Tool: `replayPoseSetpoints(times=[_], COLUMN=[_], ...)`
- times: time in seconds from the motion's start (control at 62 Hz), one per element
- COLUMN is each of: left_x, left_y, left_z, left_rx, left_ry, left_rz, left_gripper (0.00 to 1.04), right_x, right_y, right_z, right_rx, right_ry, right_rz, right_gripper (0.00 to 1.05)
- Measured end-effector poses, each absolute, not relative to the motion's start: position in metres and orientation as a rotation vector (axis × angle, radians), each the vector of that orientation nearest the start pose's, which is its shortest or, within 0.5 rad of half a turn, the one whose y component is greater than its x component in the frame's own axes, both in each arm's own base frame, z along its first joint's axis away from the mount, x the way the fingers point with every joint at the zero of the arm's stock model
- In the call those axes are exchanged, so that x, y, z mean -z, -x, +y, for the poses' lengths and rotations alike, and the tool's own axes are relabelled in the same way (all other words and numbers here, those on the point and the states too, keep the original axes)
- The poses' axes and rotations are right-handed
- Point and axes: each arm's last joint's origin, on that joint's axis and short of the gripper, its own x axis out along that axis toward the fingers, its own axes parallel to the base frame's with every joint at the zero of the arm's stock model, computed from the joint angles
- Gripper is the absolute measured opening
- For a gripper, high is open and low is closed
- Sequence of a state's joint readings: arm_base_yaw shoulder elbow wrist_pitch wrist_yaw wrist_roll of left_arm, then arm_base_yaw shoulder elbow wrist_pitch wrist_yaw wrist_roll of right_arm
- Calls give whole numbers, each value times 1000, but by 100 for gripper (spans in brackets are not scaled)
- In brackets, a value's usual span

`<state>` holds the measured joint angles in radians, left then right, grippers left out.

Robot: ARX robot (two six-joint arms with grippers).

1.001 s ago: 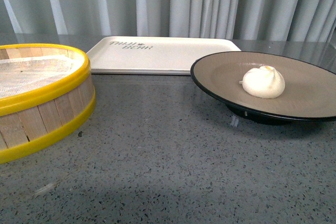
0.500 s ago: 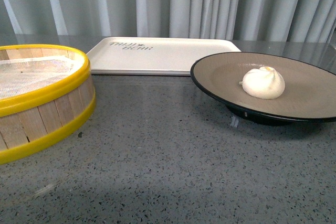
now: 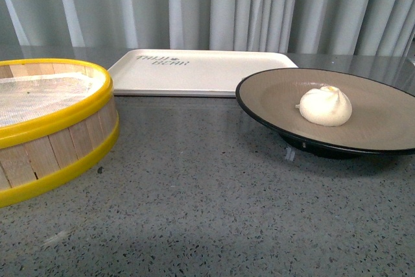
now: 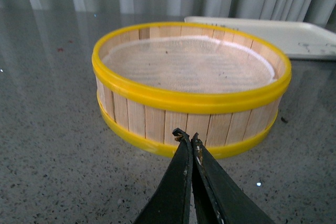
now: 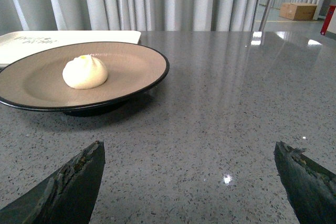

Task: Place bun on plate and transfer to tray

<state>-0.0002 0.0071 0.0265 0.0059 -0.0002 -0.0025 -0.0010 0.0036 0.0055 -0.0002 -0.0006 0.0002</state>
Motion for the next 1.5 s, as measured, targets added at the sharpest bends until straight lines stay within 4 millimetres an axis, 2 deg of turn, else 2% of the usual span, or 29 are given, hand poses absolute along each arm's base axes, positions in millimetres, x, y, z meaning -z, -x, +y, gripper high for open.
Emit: replayPoseSetpoints(times=[0.194,0.403,0.468,0.597,0.694,0.742,0.855,0.872,0.92,1.001,1.065,1.13,1.34,1.501], left_x=[-172,-172,-172,-172,-172,-172,-172,-172,-172,-172,-172,-172,-172,-172], left_y=[-96,-96,-96,-96,-96,-96,-96,-96,-96,-96,-96,-96,-96,-96], left_z=[0,0,0,0,0,0,0,0,0,0,0,0,0,0], left_rx=[0,0,0,0,0,0,0,0,0,0,0,0,0,0], left_ry=[2,3,3,3,3,2,2,2,2,2,2,2,2,2], left_rz=[-23,-23,-23,-23,-23,-23,-23,-23,-23,-23,-23,-23,-23,-23], left_gripper=[4,39,54,75,90,100,98,98,98,98,98,98,98,98], right_x=[-165,-165,-165,-165,-167,-179,-214,-225,-244,-261,-265,-264,-276,-271], right_y=[-98,-98,-98,-98,-99,-103,-116,-120,-131,-153,-169,-186,-204,-213], right_z=[0,0,0,0,2,1,-5,-7,-13,-23,-32,-43,-62,-63], right_rx=[1,0,0,0,-94,-124,-123,-127,-123,-104,-88,-81,-108,-110], right_ry=[0,0,0,0,123,193,203,195,146,47,-70,-258,-840,-1099], right_rz=[-2,-2,-2,-2,76,54,-36,-73,-114,-121,-60,50,245,350], right_gripper=[96,96,96,96,96,96,96,96,96,96,96,96,96,96])
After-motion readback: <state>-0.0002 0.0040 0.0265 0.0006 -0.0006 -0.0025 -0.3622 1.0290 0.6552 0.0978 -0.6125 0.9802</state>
